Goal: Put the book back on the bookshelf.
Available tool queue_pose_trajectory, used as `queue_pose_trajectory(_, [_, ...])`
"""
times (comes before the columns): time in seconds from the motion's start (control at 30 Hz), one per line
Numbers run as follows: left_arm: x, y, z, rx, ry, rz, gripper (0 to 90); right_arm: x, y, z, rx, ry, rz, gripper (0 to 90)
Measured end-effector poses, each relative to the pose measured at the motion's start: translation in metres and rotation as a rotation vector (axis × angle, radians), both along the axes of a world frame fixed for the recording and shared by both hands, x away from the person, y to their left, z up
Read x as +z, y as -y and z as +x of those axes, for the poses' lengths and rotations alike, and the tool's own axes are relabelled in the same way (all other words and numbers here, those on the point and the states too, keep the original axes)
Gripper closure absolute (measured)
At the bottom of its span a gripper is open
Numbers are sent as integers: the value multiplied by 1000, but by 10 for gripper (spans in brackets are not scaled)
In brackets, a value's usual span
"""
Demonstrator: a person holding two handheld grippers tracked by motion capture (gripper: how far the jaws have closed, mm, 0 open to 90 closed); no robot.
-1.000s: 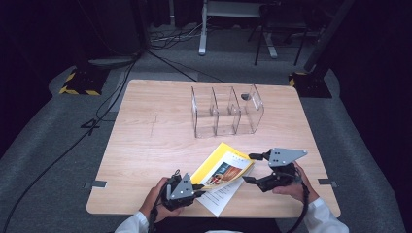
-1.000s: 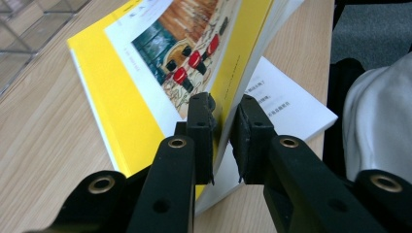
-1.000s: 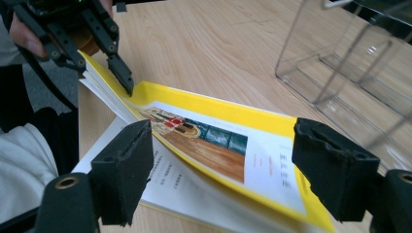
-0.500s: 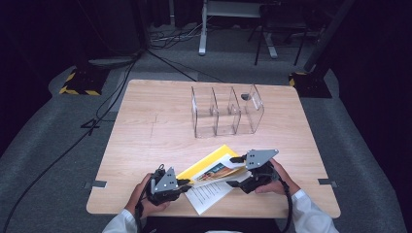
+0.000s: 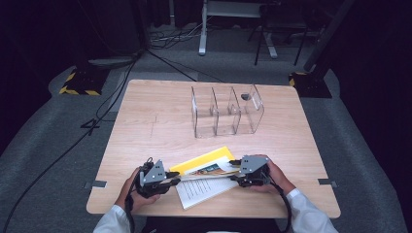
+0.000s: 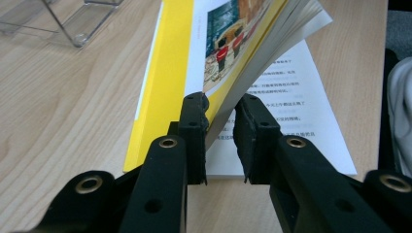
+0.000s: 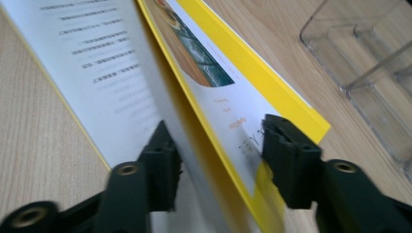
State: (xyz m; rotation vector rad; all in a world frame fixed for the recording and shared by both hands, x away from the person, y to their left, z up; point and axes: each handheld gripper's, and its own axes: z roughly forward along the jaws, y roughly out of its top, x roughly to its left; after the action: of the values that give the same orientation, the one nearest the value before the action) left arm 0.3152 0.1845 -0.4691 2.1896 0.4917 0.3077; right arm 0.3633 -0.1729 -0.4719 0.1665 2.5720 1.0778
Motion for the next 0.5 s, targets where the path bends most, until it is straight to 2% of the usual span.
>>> queue_pose_trajectory(0.03, [0, 0, 0, 0, 0, 0, 734, 0, 0, 0, 0, 0, 0, 547])
queue_pose_trajectory(0.1, [0, -4, 3, 11, -3, -13, 733, -1, 4, 1, 27, 19, 55, 686])
queue_pose_trajectory(0.13, [1, -6, 5, 21, -3, -18, 728, 0, 6, 0, 34, 29, 76, 703])
queue_pose_trajectory(0.23, [1, -8, 8, 69, 6, -14, 682, 2, 3, -5, 59, 76, 57, 757])
queue_pose_trajectory(0.3, [4, -7, 6, 104, 19, 12, 619, 2, 0, -8, 70, 96, 47, 776])
queue_pose_trajectory(0.33, [6, -6, 4, 111, 20, 14, 562, 3, -1, -9, 74, 99, 44, 780])
queue_pose_trajectory(0.4, [10, -4, -1, 101, 36, 13, 533, 4, -2, -9, 82, 114, 32, 783])
queue_pose_trajectory(0.5, [19, 1, -8, 109, 53, -6, 443, 5, -4, -10, 83, 114, 26, 784])
